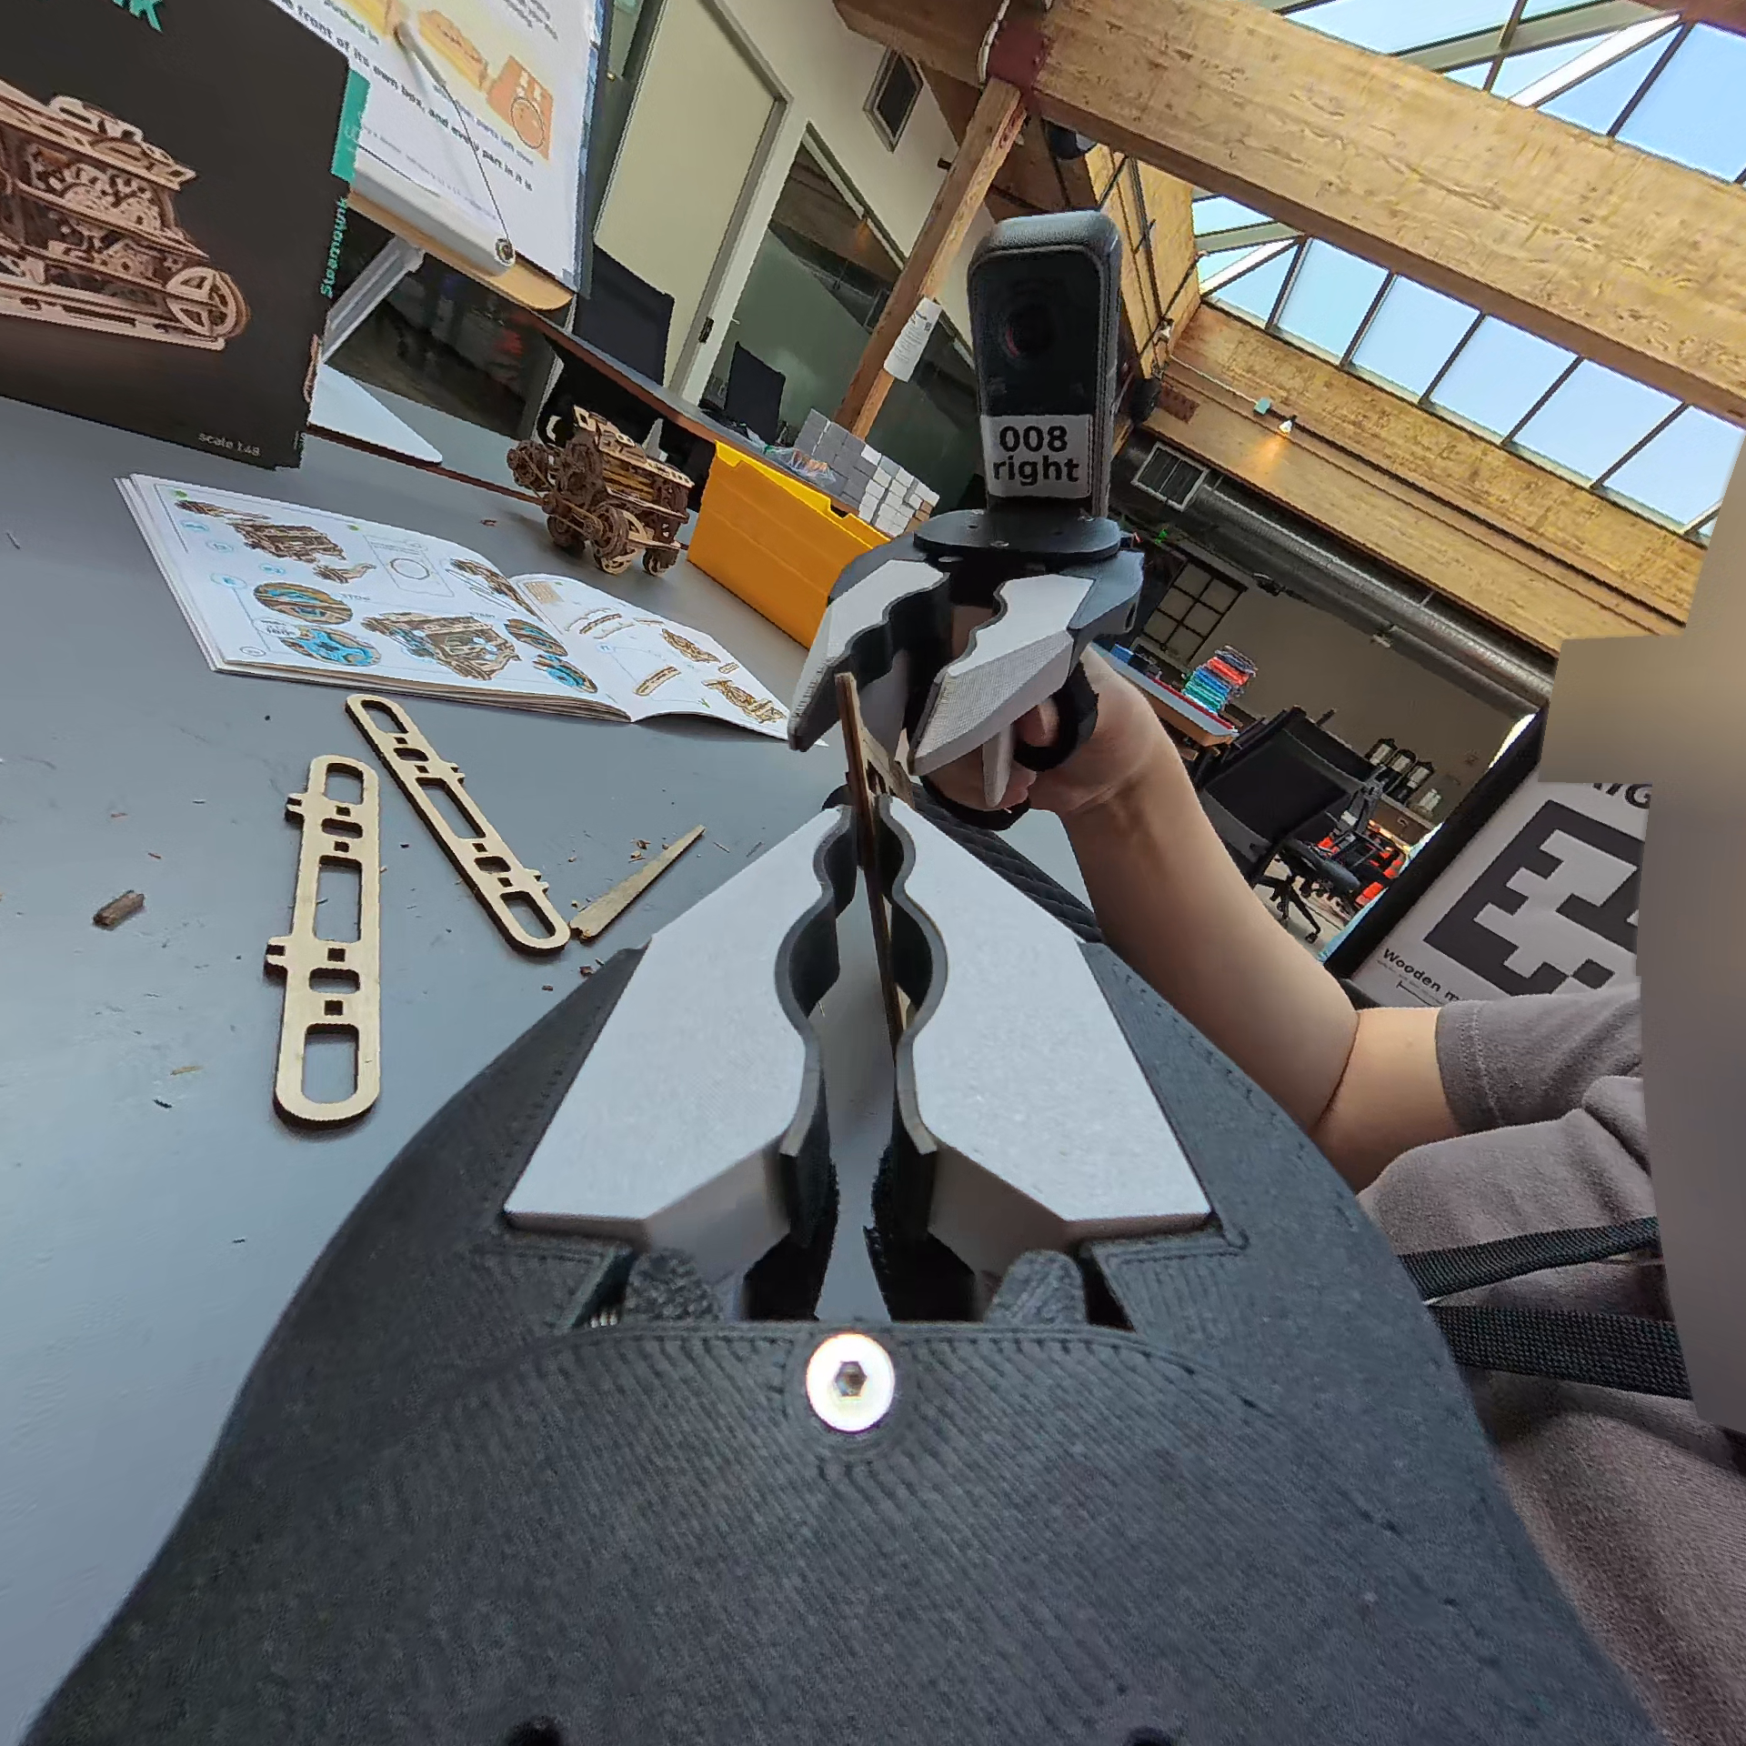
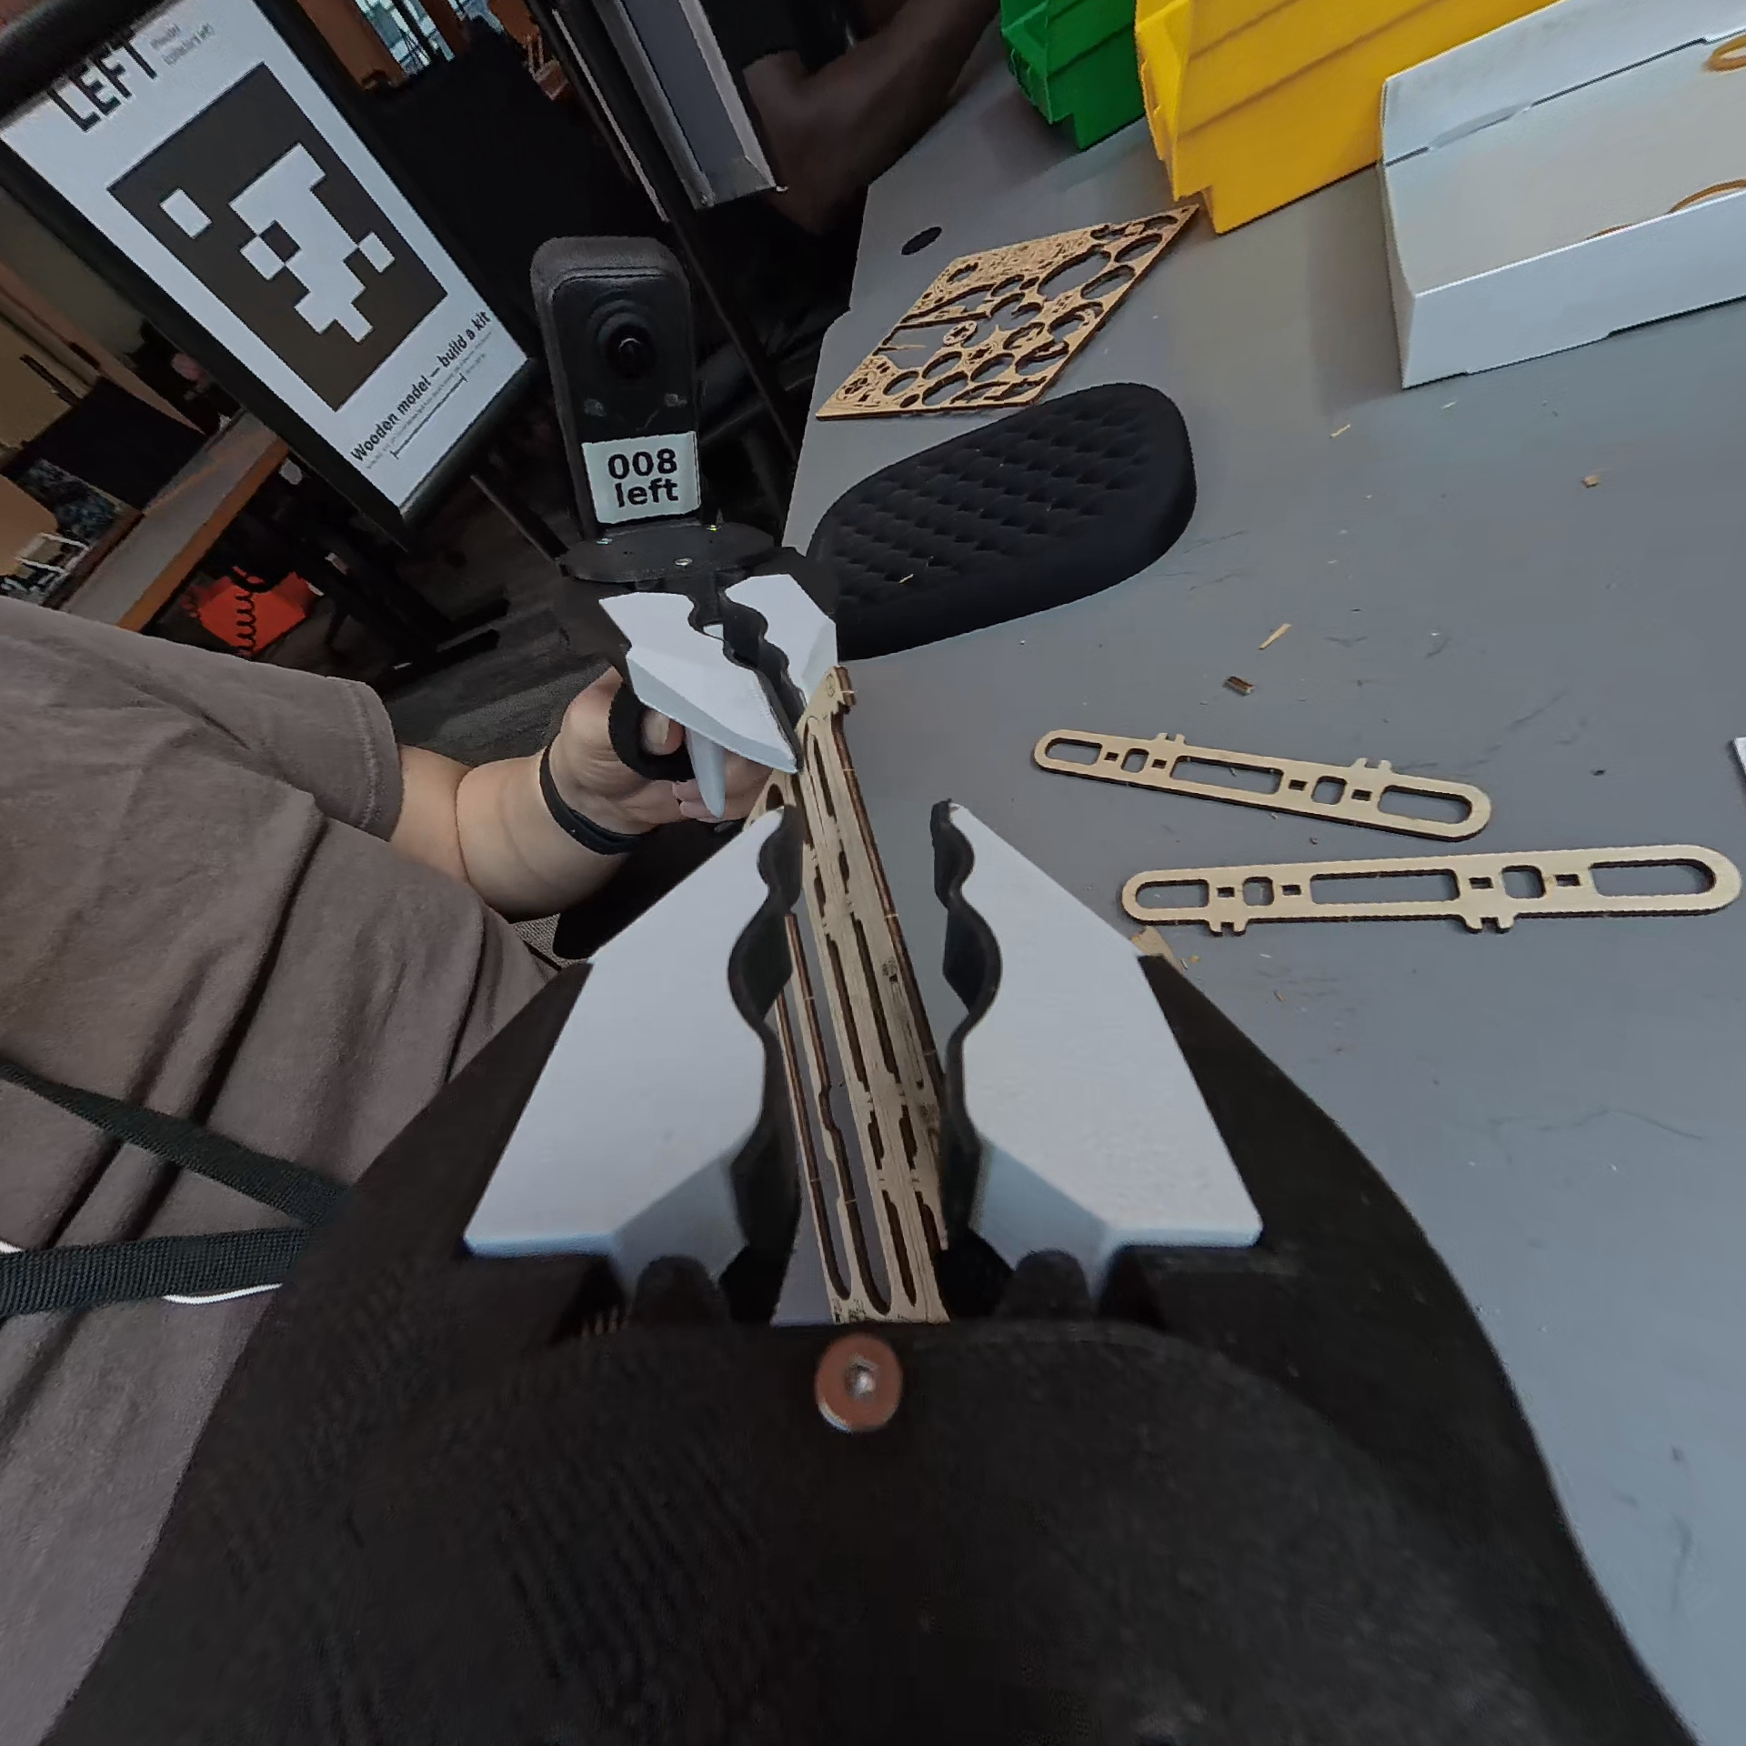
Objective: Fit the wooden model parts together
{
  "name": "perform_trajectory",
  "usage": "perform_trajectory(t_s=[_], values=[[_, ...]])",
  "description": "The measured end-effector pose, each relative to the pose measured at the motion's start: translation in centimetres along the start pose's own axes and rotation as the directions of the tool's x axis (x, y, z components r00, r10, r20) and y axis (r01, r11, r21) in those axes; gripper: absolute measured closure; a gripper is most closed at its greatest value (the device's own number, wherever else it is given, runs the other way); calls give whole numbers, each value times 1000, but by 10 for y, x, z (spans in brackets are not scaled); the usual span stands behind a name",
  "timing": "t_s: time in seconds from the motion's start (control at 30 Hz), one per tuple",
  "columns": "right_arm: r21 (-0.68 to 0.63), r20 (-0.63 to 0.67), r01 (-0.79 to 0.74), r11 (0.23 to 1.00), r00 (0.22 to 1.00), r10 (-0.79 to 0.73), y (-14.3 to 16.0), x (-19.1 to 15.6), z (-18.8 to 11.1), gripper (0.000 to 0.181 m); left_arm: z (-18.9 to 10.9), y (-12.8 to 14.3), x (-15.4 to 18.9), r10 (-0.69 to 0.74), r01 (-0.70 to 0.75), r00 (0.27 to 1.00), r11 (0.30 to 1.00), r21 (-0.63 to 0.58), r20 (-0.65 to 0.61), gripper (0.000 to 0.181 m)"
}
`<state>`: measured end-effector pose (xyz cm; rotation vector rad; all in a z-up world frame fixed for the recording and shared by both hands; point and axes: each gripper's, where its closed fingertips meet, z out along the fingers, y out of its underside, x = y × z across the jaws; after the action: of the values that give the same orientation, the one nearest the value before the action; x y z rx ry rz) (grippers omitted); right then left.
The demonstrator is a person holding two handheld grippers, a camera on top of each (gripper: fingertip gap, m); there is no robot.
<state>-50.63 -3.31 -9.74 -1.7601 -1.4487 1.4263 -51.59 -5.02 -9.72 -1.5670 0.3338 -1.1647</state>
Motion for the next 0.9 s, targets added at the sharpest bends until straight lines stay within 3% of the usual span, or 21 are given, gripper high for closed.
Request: perform_trajectory(t_s=[0.17, 0.2, 0.9], values=[[-70, -6, 22, 997, 1000, -22, 11, 3, 8, 156, 0, 0, 1, 17, -17, 1000, 1000, -2, 2, 181], [-65, 21, 22, 998, 1000, -21, 10, -1, 8, 164, 0, 0, 2, 20, -20, 1000, 1000, -1, -2, 181], [-93, 26, 26, 995, 999, -24, 16, -1, 12, 176, -2, 3, -4, 9, -8, 999, 1000, -30, 32, 181]])
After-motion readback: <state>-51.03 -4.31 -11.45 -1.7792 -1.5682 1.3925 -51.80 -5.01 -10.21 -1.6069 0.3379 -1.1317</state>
